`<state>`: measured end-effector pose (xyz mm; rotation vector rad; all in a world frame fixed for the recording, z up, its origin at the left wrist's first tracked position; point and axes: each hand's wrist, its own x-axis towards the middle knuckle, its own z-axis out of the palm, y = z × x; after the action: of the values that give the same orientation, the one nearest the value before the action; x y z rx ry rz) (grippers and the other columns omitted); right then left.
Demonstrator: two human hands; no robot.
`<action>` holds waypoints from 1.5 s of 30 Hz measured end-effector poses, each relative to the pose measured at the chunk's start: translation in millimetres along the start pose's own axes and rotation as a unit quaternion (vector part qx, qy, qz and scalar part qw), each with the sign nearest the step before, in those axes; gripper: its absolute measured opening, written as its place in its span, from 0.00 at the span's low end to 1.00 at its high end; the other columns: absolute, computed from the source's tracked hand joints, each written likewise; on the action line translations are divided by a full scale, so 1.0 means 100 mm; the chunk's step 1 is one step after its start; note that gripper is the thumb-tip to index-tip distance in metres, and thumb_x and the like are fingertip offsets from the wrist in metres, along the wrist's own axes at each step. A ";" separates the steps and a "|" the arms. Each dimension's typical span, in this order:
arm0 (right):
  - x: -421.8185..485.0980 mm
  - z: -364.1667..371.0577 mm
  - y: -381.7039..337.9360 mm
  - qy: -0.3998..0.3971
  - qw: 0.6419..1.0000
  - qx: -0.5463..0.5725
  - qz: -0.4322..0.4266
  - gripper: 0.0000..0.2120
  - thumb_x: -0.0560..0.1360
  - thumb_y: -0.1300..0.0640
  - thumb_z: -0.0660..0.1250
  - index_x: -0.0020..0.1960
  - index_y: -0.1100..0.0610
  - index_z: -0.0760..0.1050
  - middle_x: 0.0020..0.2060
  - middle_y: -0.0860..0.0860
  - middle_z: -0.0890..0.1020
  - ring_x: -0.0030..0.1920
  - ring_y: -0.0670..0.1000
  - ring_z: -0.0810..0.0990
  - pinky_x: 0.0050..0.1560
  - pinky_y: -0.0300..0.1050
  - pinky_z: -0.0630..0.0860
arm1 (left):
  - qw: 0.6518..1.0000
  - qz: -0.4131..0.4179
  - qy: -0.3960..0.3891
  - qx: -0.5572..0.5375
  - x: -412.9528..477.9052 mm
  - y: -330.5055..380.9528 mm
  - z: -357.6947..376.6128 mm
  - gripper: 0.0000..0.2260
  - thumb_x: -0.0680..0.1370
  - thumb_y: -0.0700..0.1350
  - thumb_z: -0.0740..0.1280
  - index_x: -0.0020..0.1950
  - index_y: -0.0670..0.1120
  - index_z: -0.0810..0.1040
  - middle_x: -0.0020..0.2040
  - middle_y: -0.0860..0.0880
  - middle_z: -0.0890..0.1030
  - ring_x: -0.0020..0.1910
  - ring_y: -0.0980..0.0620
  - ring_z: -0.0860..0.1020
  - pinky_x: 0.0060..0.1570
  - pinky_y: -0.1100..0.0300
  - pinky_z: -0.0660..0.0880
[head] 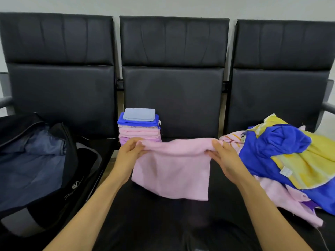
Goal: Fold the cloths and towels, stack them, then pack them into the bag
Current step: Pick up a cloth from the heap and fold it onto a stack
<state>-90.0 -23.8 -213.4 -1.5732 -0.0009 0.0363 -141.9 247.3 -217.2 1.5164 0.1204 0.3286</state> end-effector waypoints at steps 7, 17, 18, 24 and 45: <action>-0.02 -0.07 -0.12 0.006 0.991 0.004 -0.135 0.12 0.80 0.55 0.60 0.56 0.59 0.78 0.46 0.49 0.83 0.50 0.47 0.82 0.53 0.42 0.79 | 0.994 0.074 -0.015 -0.074 -0.01 0.08 -0.04 0.10 0.81 0.37 0.59 0.54 0.47 0.79 0.52 0.53 0.83 0.54 0.55 0.81 0.52 0.63 0.78; -0.07 -0.37 0.17 -0.236 0.884 -0.338 0.219 0.07 0.79 0.53 0.65 0.51 0.57 0.76 0.34 0.51 0.80 0.31 0.46 0.78 0.34 0.37 0.76 | 0.883 -0.264 -0.173 0.347 0.00 -0.46 -0.20 0.05 0.79 0.40 0.63 0.44 0.45 0.76 0.32 0.48 0.72 0.31 0.55 0.69 0.29 0.64 0.67; -0.06 -0.38 0.20 -0.245 0.871 -0.364 0.221 0.08 0.79 0.53 0.64 0.52 0.57 0.77 0.32 0.50 0.78 0.30 0.45 0.76 0.33 0.37 0.74 | 0.871 -0.277 -0.189 0.360 -0.01 -0.46 -0.18 0.06 0.79 0.41 0.63 0.42 0.45 0.75 0.32 0.49 0.71 0.31 0.55 0.68 0.30 0.64 0.66; 0.09 -0.41 0.46 -0.222 0.820 -0.474 0.230 0.06 0.77 0.53 0.66 0.48 0.56 0.74 0.34 0.50 0.72 0.33 0.47 0.68 0.34 0.37 0.67 | 0.877 -0.254 -0.166 0.373 0.01 -0.63 -0.05 0.09 0.79 0.42 0.63 0.38 0.45 0.69 0.35 0.48 0.71 0.33 0.54 0.68 0.34 0.62 0.65; 0.20 -0.16 0.74 -0.079 0.810 -0.578 0.059 0.13 0.74 0.54 0.70 0.53 0.54 0.68 0.51 0.53 0.76 0.48 0.51 0.78 0.48 0.41 0.75 | 0.768 -0.205 -0.103 0.598 0.04 -1.15 0.16 0.25 0.74 0.56 0.70 0.64 0.42 0.71 0.68 0.43 0.64 0.67 0.44 0.64 0.60 0.56 0.69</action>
<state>-71.2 -39.5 -287.5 -2.7973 -0.0680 0.3165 -118.4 230.4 -329.6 2.7085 0.5594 -0.3837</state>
